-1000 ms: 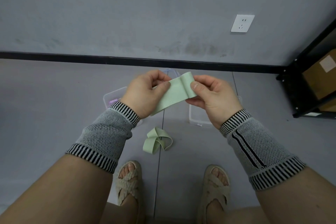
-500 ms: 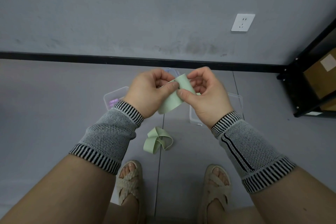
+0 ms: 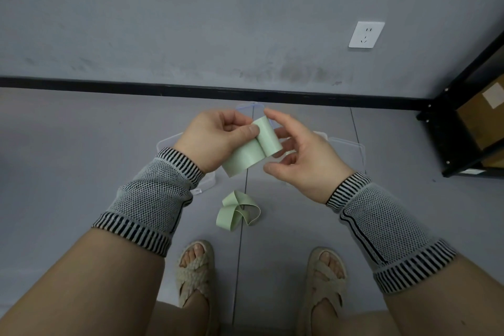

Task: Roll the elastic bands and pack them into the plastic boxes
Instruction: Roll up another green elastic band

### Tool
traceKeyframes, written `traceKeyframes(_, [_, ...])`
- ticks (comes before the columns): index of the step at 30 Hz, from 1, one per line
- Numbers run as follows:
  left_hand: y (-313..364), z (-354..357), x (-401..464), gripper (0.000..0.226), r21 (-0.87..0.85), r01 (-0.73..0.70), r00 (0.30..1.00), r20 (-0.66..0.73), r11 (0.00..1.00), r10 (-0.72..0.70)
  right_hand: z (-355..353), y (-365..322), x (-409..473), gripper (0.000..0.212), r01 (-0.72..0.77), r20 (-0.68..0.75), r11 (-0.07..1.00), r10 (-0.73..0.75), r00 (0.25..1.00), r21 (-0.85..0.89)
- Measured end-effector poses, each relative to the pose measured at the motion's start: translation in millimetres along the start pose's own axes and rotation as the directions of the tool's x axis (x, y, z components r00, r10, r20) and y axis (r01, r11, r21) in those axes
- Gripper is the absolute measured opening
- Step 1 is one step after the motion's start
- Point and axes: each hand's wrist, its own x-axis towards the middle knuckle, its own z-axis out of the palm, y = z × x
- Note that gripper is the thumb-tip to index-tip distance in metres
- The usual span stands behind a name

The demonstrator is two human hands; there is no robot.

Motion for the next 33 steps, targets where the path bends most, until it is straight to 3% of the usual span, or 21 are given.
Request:
traceKeyframes(5, [2, 3, -3, 0.013, 0.111, -0.006, 0.997, 0.081, 0.994, -0.003, -1, 4, -1, 0.081, -0.007, 0.046, 0.998, 0.010, 0.999, -0.055])
traceKeyframes(8, [2, 6, -2, 0.011, 0.156, -0.025, 0.998, 0.063, 0.987, 0.015, 2, 4, -1, 0.065, 0.000, 0.036, 0.995, 0.003, 0.999, -0.096])
traceKeyframes(15, [3, 2, -1, 0.008, 0.079, -0.024, 0.999, -0.030, 0.997, 0.027, -5, 2, 0, 0.055, -0.009, -0.048, 0.996, 0.013, 0.999, 0.087])
traceKeyframes(25, [3, -2, -2, 0.018, 0.047, -0.091, 0.994, -0.060, 0.995, 0.094, -14, -4, -1, 0.055, -0.012, 0.012, 0.990, 0.011, 1.000, 0.140])
traceKeyframes(33, [4, 15, -5, 0.018, 0.001, -0.134, 0.991, -0.029, 0.991, 0.134, -6, 3, 0, 0.054, -0.030, -0.095, 0.989, 0.017, 0.995, -0.146])
